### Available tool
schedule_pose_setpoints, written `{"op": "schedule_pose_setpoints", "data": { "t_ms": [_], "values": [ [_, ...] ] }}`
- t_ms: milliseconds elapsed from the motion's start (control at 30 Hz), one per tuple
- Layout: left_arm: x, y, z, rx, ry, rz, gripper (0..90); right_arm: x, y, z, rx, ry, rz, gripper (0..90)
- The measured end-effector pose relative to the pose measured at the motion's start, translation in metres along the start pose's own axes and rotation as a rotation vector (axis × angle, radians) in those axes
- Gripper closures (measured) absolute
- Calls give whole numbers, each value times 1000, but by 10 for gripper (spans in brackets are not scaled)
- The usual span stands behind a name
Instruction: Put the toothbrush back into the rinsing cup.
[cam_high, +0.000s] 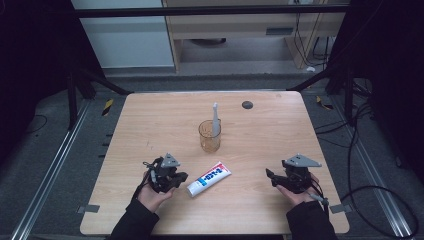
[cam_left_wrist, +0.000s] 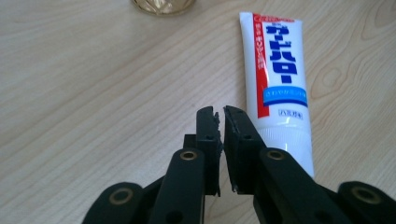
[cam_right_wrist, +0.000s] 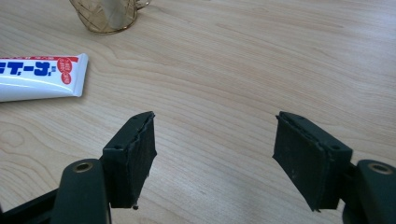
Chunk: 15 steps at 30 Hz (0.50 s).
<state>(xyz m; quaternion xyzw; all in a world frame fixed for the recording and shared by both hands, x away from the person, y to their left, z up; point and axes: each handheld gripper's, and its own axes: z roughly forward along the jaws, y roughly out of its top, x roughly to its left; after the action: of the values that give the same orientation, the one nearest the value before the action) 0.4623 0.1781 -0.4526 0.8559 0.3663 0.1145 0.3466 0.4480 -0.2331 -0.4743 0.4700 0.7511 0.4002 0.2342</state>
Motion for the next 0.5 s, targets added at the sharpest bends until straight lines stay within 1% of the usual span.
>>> {"op": "schedule_pose_setpoints", "data": {
  "t_ms": [100,200,233,267,367,500],
  "values": [
    [1,4,-4,-22,-4,-1,785,-1,0,0,4,-9,2,293],
    [-1,9,-8,-34,6,9,732,-2,0,-2,2,-16,3,293],
    [-1,10,-9,-38,3,9,710,-2,1,-3,2,-14,9,293],
    [-2,11,-10,-45,2,10,692,-3,0,-2,-2,-18,3,293],
    [-5,15,-13,-56,-2,16,600,-4,0,-2,3,-21,9,289],
    [-11,21,-17,-72,-3,41,527,-5,0,-1,6,-25,10,288]
  ]
}}
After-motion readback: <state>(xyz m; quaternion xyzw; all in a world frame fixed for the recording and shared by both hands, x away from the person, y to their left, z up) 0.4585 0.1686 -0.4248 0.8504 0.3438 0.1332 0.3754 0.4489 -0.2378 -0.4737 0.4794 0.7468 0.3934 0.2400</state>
